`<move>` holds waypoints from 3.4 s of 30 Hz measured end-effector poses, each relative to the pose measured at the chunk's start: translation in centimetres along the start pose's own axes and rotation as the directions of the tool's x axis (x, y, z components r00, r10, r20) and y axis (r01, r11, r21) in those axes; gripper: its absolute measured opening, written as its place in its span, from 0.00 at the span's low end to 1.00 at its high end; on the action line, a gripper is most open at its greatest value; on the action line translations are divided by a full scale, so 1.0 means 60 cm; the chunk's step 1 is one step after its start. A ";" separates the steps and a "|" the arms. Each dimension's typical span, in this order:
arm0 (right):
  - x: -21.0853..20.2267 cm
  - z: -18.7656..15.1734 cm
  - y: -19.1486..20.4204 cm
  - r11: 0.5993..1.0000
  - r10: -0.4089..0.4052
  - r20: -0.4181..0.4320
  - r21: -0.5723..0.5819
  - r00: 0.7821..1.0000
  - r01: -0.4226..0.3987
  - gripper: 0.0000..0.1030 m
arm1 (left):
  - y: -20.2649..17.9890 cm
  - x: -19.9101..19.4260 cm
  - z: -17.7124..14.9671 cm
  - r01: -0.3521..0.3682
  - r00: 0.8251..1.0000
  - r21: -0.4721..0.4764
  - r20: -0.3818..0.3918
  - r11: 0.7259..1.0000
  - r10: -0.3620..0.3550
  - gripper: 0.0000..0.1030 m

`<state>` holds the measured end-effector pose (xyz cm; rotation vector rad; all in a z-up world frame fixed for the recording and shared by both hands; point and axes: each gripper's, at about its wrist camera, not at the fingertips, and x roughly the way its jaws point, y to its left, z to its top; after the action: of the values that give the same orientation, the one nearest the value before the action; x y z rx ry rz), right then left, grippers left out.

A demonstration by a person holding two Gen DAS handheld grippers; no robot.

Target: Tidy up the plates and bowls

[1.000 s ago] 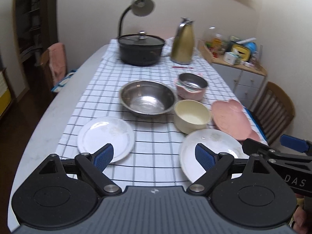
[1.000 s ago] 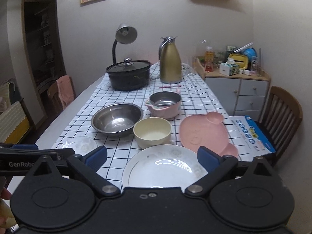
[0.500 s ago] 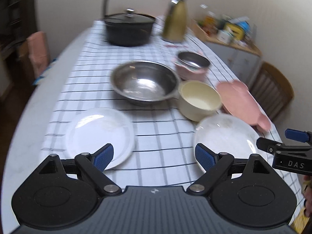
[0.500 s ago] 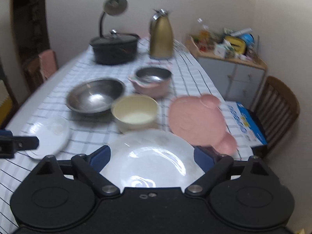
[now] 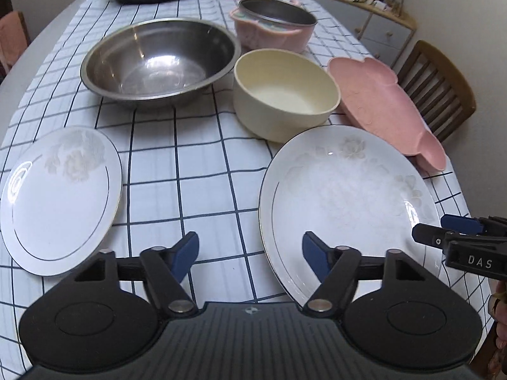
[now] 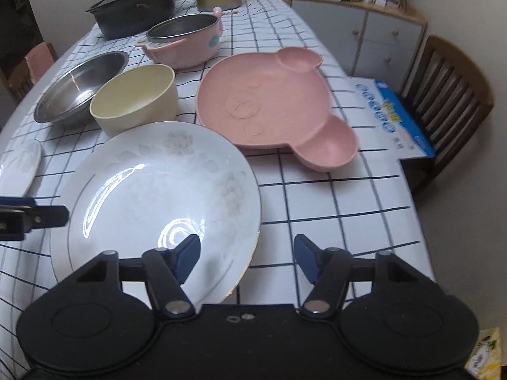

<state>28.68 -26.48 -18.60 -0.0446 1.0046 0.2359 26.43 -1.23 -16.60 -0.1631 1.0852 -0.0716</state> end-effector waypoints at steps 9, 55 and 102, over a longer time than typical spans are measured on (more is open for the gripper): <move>0.019 0.019 -0.028 0.990 0.138 -0.066 0.049 0.988 -0.135 0.30 | -0.012 0.015 0.002 0.026 0.998 -0.070 -0.056 0.997 -0.030 0.32; -0.079 -0.104 -0.088 0.957 0.279 -0.184 -0.027 0.943 -0.288 0.12 | -0.069 -0.065 -0.146 0.070 0.979 -0.009 -0.192 0.997 -0.071 0.13; -0.218 -0.004 0.212 0.923 0.328 0.167 -0.269 0.930 -0.277 0.72 | 0.095 -0.292 -0.109 -0.095 0.952 0.047 0.297 0.994 0.077 0.69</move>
<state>19.01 -16.44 -6.84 -0.0830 0.7644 0.6362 12.35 6.15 -5.24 -0.0684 0.7895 -0.0012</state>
